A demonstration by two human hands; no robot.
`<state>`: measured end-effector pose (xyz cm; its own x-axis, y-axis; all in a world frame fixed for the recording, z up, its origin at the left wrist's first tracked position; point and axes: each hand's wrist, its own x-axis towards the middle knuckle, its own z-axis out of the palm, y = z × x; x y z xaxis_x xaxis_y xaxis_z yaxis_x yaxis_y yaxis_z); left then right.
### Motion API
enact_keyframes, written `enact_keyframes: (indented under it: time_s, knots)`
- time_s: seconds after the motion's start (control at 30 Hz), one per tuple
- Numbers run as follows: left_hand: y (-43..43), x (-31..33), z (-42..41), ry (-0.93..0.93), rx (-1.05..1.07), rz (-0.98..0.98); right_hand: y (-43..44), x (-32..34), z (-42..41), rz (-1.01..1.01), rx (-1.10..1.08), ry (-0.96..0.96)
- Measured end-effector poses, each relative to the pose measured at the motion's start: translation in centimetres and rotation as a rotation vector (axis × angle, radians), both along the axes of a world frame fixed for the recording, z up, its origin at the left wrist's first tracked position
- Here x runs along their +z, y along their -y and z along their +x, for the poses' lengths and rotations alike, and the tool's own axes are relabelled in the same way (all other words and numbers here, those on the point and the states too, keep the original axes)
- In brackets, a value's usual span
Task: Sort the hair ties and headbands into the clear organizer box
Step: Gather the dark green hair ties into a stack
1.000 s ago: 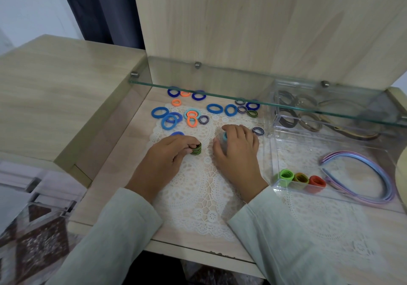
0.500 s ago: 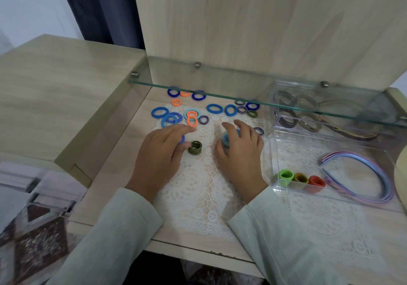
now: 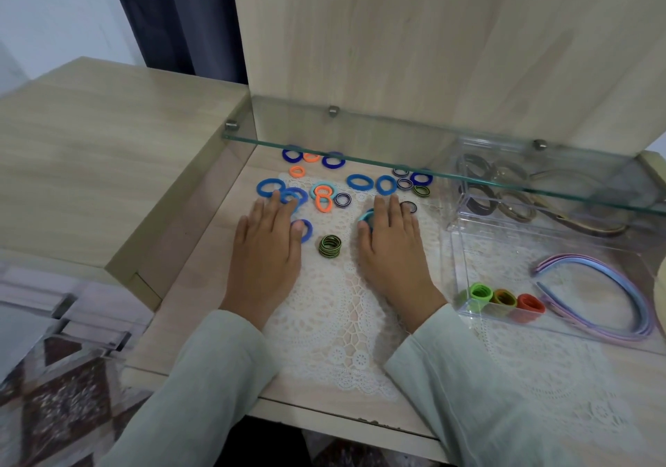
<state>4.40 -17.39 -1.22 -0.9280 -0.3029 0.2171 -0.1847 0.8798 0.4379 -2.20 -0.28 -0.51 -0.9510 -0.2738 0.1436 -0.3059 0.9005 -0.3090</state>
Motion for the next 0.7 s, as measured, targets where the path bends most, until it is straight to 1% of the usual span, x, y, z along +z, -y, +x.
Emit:
enact_keyframes:
  time_s: [0.1, 0.2, 0.27, 0.37, 0.5, 0.63, 0.7]
  knots:
    - [0.0, -0.2, -0.1, 0.039, 0.006, -0.006, 0.5, 0.3, -0.6, -0.037, 0.006, -0.082]
    - [0.0, -0.2, -0.3, 0.073, 0.012, -0.021, 0.4, 0.2, -2.4, -0.057, -0.119, -0.146]
    - [0.0, -0.1, -0.3, 0.089, 0.013, -0.030, 0.2, 0.2, -3.7, -0.058, -0.208, -0.129]
    - [-0.1, 0.1, -0.2, 0.096, 0.008, -0.033, -0.3, 0.2, -4.9, -0.110, -0.274, -0.056]
    - [0.0, 0.1, -0.3, 0.100, 0.009, -0.019, -0.6, 0.3, -5.6, -0.155, -0.307, -0.030]
    - [0.0, 0.1, -0.3, 0.108, 0.009, -0.019, -0.7, -0.1, -5.8, -0.133, -0.309, -0.065]
    - [0.0, 0.1, -0.3, 0.113, 0.011, -0.019, -0.7, 0.1, -5.6, -0.171, -0.319, -0.069]
